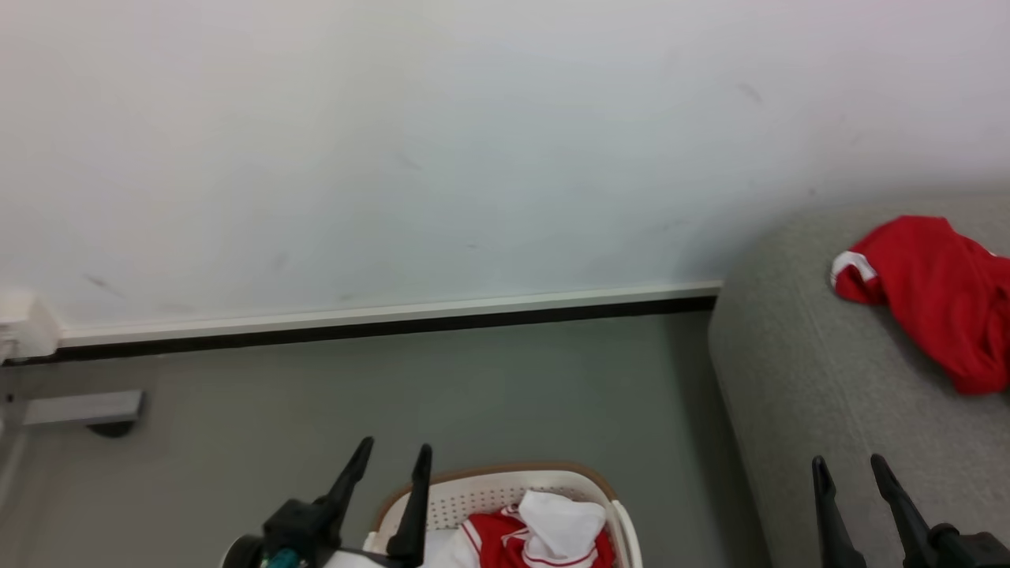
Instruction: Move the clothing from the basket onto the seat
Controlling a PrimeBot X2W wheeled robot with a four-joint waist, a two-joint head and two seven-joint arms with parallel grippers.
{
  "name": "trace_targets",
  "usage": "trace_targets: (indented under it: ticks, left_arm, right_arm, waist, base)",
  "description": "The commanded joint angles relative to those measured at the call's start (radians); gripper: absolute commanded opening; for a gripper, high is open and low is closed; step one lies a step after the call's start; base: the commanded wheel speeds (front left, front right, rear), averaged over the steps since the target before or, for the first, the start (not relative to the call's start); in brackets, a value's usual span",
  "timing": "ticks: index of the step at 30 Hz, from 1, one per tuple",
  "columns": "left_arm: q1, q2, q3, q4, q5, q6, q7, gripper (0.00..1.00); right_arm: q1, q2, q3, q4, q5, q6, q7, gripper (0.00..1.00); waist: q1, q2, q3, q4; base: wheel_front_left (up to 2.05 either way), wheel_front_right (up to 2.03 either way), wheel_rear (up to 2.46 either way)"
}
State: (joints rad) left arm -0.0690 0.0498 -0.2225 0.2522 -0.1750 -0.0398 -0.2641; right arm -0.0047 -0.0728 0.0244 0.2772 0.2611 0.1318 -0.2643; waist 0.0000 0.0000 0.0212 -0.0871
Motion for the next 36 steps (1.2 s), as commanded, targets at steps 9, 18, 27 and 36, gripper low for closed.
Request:
trace_targets:
  ticks: [9,18,27,36]
  left_arm:
    - [-0.154,0.003,-0.117,0.182,0.013,0.01,0.04,1.0]
    - [-0.323,0.003,-0.206,0.439,-0.01,0.027,0.219,1.0]
    - [-0.487,0.004,-0.28,0.672,-0.026,0.028,0.303,1.0]
    - [-0.621,0.009,-0.334,0.833,0.005,0.006,0.274,1.0]
  right_arm:
    - [-0.055,-0.003,0.002,-0.041,0.018,-0.002,0.0,1.0]
    - [-0.104,0.006,-0.004,-0.098,0.033,-0.002,0.0,1.0]
    - [-0.175,0.017,0.011,-0.17,0.055,-0.002,0.0,1.0]
    - [-0.224,0.021,0.007,-0.237,0.075,-0.002,0.0,1.0]
  waist:
    - [0.0,0.0,0.11,-0.184]
    - [0.0,0.0,0.252,-0.29]
    - [0.0,0.0,0.423,-0.324]
    - [0.0,0.0,0.579,-0.337]
  base:
    - [0.0,0.0,0.0]
    - [0.0,0.0,0.0]
    - [0.0,0.0,0.0]
    - [0.0,0.0,0.0]
